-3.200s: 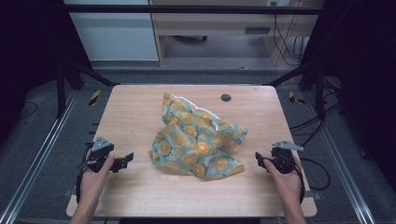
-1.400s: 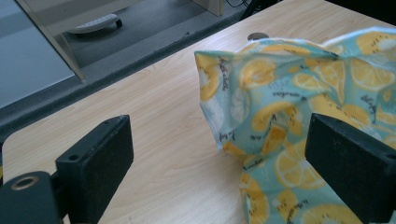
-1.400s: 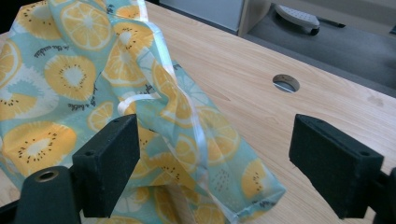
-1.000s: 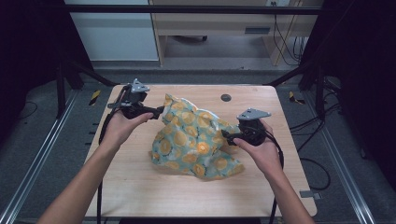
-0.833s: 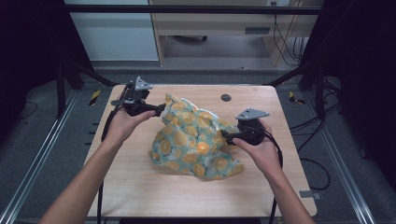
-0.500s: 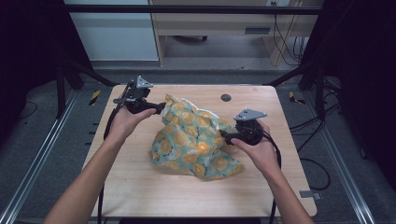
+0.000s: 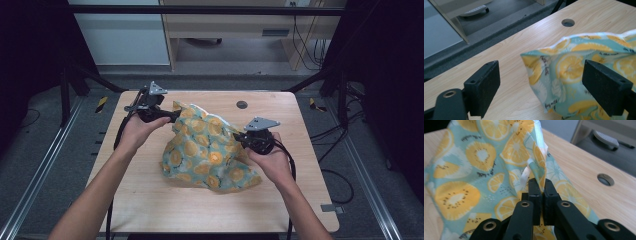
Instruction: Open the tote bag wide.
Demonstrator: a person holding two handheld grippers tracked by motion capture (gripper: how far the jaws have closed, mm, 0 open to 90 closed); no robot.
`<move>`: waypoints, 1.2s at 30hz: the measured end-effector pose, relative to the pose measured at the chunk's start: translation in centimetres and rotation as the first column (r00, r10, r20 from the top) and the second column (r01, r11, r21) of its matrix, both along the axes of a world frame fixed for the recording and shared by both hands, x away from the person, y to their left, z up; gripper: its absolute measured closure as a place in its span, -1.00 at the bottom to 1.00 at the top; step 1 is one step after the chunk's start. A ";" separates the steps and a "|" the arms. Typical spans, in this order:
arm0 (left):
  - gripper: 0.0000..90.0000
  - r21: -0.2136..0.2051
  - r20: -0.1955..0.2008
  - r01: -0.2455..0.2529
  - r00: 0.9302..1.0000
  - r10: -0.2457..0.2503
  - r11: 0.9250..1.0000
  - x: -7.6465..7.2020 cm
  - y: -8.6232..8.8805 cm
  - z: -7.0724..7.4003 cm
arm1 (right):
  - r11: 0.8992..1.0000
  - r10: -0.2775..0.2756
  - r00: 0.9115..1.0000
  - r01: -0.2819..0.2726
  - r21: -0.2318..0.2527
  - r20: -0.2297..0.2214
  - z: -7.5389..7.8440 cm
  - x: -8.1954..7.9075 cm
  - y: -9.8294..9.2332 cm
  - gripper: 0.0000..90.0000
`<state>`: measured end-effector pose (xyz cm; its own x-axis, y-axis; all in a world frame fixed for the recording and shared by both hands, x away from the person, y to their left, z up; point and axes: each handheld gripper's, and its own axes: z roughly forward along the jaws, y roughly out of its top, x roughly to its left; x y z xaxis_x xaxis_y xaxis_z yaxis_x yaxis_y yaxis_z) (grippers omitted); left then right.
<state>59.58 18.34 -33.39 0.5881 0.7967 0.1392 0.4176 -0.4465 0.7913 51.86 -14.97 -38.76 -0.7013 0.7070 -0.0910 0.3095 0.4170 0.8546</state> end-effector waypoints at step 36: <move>-0.56 0.038 0.009 0.071 0.997 -0.071 0.997 -3.5 -1.5 3.8 | 0.965 0.261 0.964 -0.262 0.021 0.058 0.3 -5.5 2.3 0.99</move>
<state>56.09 16.86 -29.57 0.6413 0.7472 0.1743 0.3760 -0.5041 0.7775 46.36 -12.63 -38.51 -0.8567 0.5025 -0.1166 0.1461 0.4531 0.8794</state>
